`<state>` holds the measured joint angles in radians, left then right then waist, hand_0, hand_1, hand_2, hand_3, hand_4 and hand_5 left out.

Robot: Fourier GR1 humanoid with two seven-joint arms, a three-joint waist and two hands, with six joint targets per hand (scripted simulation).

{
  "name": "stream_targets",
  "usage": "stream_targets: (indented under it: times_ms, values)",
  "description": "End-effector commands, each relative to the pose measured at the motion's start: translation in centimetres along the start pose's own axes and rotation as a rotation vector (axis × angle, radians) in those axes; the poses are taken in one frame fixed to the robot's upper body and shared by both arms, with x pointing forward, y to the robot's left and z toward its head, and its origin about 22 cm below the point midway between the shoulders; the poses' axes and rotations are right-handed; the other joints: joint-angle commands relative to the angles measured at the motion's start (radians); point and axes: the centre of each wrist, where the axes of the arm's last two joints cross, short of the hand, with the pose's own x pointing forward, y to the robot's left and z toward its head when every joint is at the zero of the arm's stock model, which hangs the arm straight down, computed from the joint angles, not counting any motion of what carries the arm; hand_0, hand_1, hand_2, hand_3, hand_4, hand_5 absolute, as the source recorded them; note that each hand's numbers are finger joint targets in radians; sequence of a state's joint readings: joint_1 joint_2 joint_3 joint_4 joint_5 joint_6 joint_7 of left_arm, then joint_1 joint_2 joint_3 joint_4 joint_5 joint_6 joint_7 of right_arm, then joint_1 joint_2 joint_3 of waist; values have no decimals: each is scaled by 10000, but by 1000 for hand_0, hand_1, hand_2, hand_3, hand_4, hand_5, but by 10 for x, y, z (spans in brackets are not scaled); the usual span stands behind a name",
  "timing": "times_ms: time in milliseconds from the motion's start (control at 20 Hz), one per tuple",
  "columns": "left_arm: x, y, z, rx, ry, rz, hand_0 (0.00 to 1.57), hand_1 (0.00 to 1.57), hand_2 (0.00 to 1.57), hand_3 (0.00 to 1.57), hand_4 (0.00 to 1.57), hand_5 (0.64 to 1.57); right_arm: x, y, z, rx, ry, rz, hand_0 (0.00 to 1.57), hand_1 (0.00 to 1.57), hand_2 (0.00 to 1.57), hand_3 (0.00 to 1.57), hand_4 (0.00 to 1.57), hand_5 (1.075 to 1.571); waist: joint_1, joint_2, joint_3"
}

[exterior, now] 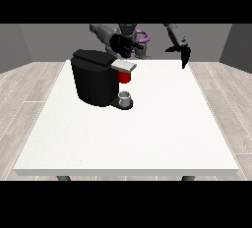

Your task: Insert the coffee pod into the coffee machine and close the lid

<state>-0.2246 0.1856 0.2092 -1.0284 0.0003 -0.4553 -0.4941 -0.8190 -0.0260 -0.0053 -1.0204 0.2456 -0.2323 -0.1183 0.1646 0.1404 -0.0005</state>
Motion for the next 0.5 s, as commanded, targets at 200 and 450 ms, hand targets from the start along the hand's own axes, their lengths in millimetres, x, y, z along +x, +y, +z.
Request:
stream_targets:
  times_ms: [200, 450]
  values:
    - [2, -11, -15, -413, -576, 112, 0, 0, 0, 0, 293, 1571, 22, 14, -21, 399, -1140, 1295, 0, 0, 0, 0, 455, 1571, 571, 441, 3]
    - [-4, -32, -20, -712, -566, 92, 0, 0, 0, 0, 366, 1571, 36, 24, -26, 473, -1062, 49, 0, 0, 0, 0, 393, 1571, 475, 80, 5]
